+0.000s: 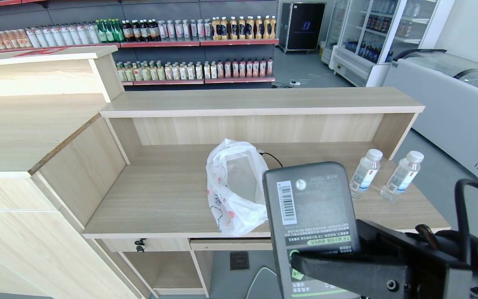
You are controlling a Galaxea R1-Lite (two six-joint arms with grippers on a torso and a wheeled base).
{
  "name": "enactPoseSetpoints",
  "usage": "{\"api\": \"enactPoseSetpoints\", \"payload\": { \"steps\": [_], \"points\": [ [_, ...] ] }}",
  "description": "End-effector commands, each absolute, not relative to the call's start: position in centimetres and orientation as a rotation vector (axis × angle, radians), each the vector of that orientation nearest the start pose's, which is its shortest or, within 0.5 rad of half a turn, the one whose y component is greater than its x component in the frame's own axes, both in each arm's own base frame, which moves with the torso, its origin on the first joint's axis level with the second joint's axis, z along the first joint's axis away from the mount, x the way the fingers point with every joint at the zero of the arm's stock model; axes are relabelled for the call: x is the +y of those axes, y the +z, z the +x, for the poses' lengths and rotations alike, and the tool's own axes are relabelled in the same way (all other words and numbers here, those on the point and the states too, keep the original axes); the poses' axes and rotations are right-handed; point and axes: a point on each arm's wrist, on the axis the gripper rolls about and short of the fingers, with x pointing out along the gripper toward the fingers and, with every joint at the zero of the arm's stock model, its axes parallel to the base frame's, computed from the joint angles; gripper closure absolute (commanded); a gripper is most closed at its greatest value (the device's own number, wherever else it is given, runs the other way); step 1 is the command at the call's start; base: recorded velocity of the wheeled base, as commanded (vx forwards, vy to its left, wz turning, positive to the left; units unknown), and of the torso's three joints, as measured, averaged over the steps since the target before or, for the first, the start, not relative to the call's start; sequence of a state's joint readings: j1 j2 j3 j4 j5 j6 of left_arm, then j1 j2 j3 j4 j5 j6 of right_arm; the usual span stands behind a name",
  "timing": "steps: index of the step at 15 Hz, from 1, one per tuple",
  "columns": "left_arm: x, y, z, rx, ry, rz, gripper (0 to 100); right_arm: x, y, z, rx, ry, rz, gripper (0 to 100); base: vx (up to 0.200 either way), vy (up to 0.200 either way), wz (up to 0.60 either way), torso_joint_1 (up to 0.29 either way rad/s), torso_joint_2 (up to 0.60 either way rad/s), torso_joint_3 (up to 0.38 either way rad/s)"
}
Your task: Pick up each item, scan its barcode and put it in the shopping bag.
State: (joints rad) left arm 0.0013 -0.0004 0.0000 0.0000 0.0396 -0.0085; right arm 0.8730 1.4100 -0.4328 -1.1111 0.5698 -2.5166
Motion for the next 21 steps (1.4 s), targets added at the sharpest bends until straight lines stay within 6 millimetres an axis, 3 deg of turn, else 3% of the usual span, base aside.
{"api": "enactPoseSetpoints", "payload": {
  "steps": [1,6,7,8,9,10,12,14,15,18,21],
  "points": [
    [0.1,7.5,-2.3,0.0,0.041,-0.009,0,16.8,20.8,12.5,-1.773,0.373,-1.941,100,0.0,0.0,0.0,0.0,0.0,0.0],
    [0.1,7.5,-2.3,0.0,0.041,-0.009,0,16.4,21.0,13.2,-1.688,0.421,-1.903,100,0.0,0.0,0.0,0.0,0.0,0.0],
    [0.1,7.5,-2.3,0.0,0.041,-0.009,0,13.4,22.0,15.7,-1.358,0.494,-1.788,100,0.0,0.0,0.0,0.0,0.0,0.0],
    [0.1,7.5,-2.3,0.0,0.041,-0.009,0,11.7,22.3,16.6,-1.219,0.501,-1.734,100,0.0,0.0,0.0,0.0,0.0,0.0],
    [0.1,7.5,-2.3,0.0,0.041,-0.009,0,7.3,22.2,18.2,-0.868,0.468,-1.574,100,0.0,0.0,0.0,0.0,0.0,0.0],
    [0.1,7.5,-2.3,0.0,0.041,-0.009,0,4.6,22.2,18.9,-0.68,0.414,-1.45,100,0.0,0.0,0.0,0.0,0.0,0.0],
    [0.1,7.5,-2.3,0.0,0.041,-0.009,0,0.7,21.6,19.6,-0.328,0.272,-1.14,100,0.0,0.0,0.0,0.0,0.0,0.0],
    [0.1,7.5,-2.3,0.0,0.041,-0.009,0,-3.0,21.1,19.4,-0.057,-0.037,-0.873,100,0.0,0.0,0.0,0.0,0.0,0.0],
    [0.1,7.5,-2.3,0.0,0.041,-0.009,0,-4.0,20.3,19.2,0.045,-0.087,-0.759,100,0.0,0.0,0.0,0.0,0.0,0.0],
    [0.1,7.5,-2.3,0.0,0.041,-0.009,0,-5.9,18.9,18.4,0.202,-0.157,-0.517,100,0.0,0.0,0.0,0.0,0.0,0.0],
    [0.1,7.5,-2.3,0.0,0.041,-0.009,0,-5.8,19.0,18.5,0.173,-0.103,-0.402,100,0.0,0.0,0.2,0.001,0.0,0.002]
  ]
}}
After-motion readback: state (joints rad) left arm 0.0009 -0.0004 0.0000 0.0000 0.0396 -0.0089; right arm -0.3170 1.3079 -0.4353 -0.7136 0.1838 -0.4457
